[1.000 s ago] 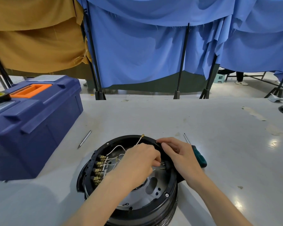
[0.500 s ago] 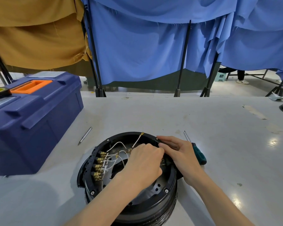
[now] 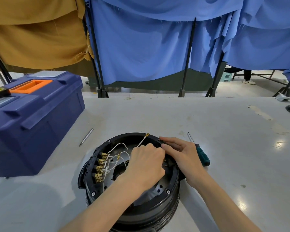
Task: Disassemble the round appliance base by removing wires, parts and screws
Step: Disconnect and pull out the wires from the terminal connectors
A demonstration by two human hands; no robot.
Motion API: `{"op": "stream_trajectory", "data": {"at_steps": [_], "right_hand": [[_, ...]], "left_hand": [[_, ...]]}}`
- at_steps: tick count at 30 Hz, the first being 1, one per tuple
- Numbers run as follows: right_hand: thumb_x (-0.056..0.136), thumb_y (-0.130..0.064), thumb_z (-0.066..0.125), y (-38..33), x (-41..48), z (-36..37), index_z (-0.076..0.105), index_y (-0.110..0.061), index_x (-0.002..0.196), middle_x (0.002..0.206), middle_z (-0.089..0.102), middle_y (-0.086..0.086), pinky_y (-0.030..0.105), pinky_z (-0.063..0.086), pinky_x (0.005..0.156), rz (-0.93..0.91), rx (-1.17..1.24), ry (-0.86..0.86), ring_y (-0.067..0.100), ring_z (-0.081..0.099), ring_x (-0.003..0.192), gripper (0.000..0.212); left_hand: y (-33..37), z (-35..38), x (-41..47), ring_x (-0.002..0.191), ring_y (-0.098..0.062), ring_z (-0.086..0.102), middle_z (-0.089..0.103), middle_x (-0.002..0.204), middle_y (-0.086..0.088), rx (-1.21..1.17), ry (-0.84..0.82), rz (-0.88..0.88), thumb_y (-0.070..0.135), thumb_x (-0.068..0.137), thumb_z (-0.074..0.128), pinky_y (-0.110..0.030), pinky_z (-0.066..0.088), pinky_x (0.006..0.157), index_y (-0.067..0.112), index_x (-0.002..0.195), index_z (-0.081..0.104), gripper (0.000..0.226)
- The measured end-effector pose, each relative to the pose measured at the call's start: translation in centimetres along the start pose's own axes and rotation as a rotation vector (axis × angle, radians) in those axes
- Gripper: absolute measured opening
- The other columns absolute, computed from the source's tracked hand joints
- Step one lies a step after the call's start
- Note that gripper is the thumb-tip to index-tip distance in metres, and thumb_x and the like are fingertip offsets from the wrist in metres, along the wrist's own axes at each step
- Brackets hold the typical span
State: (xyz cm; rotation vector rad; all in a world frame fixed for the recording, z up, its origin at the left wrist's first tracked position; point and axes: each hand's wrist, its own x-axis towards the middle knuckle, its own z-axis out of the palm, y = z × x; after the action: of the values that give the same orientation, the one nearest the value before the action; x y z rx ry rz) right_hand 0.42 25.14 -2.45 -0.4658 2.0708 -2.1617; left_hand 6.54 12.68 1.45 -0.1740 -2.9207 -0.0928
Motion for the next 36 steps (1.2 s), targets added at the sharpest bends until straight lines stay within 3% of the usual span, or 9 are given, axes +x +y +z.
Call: {"op": "stream_trajectory", "data": {"at_steps": [8,14,20,24,27,32,36], "right_hand": [[0.087,-0.008,0.067,0.04,0.02,0.13,0.074,-0.02,0.106,0.096,0.076,-0.004,0.028,0.057,0.085,0.014,-0.002,0.012,0.012,0.072,0.093,0.023],[0.087,-0.008,0.067,-0.08,0.02,0.23,0.074,-0.02,0.106,0.096,0.077,-0.003,0.035,0.057,0.088,0.022,-0.006,0.017,0.013,0.072,0.092,0.023],[0.087,-0.008,0.067,0.03,-0.08,0.21,0.075,-0.021,0.105,0.096,0.077,-0.003,0.03,0.057,0.086,0.022,0.007,0.009,0.013,0.072,0.094,0.023],[0.087,-0.007,0.067,-0.09,0.0,0.26,0.075,-0.019,0.105,0.095,0.077,-0.003,0.031,0.057,0.086,0.026,0.006,0.018,0.013,0.072,0.092,0.023],[0.087,-0.007,0.067,-0.06,-0.08,0.29,0.075,-0.018,0.106,0.096,0.077,-0.002,0.031,0.057,0.086,0.03,0.017,0.015,0.013,0.072,0.093,0.023],[0.087,-0.007,0.067,-0.06,-0.01,0.3,0.075,-0.019,0.104,0.094,0.077,-0.002,0.024,0.058,0.076,0.03,0.028,0.005,0.015,0.073,0.091,0.022],[0.087,-0.007,0.067,0.0,-0.08,0.34,0.075,-0.018,0.105,0.095,0.077,-0.001,0.027,0.058,0.081,0.029,0.027,0.013,0.014,0.073,0.092,0.023]], "left_hand": [[0.35,-0.24,-0.11,0.095,-0.027,0.059,0.063,0.098,-0.004,-0.004,0.001,-0.04,0.015,0.084,0.051,-0.031,0.03,0.068,0.02,0.089,0.055,0.008],[0.28,-0.26,0.2,0.096,-0.027,0.058,0.061,0.1,-0.004,0.02,0.011,-0.056,0.017,0.088,0.051,-0.03,0.029,0.069,0.018,0.103,0.063,0.02],[0.28,-0.35,0.0,0.093,-0.027,0.058,0.059,0.095,-0.004,0.027,-0.001,-0.051,0.018,0.087,0.05,-0.031,0.028,0.067,0.018,0.103,0.062,0.021],[0.24,-0.5,0.17,0.085,-0.024,0.053,0.044,0.084,0.001,0.029,0.0,-0.044,0.018,0.087,0.051,-0.031,0.029,0.067,0.019,0.102,0.063,0.019],[0.28,-0.49,-0.01,0.08,-0.023,0.05,0.045,0.083,0.001,0.044,-0.001,-0.037,0.017,0.086,0.05,-0.031,0.028,0.066,0.018,0.102,0.062,0.02],[0.39,-0.74,0.09,0.092,-0.027,0.058,0.059,0.096,-0.004,0.081,-0.028,-0.034,0.016,0.088,0.049,-0.031,0.03,0.068,0.017,0.105,0.061,0.021],[0.3,-0.81,-0.12,0.083,-0.025,0.052,0.051,0.086,-0.002,0.089,-0.032,-0.023,0.015,0.086,0.049,-0.031,0.027,0.065,0.018,0.101,0.062,0.02]]}}
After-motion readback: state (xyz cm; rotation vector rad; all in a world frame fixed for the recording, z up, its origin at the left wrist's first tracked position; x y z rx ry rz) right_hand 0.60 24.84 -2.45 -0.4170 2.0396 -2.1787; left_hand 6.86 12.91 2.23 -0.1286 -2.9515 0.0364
